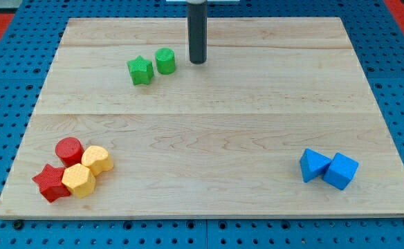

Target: Move the green circle into the green star towards the left center

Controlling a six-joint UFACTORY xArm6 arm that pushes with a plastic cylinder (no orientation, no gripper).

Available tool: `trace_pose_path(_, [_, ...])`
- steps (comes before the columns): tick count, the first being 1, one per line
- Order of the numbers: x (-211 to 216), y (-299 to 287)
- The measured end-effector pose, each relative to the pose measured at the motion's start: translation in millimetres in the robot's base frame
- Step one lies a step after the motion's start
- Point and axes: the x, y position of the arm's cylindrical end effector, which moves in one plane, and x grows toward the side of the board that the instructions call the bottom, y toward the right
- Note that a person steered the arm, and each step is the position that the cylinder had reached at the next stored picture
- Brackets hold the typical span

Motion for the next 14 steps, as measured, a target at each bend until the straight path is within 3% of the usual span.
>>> trace_pose_path(3, [14.6,-111.9])
trace_pose_path(7, [104.0,-187.4])
trace_pose_path(8, [60.0,-187.4])
trace_pose_path(9, [-20.6,-166.3])
trace_pose_path(10, [-66.1,-122.1])
trace_pose_path(13, [-37.1,-106.3])
trace_pose_path(14, [0.6,-106.4])
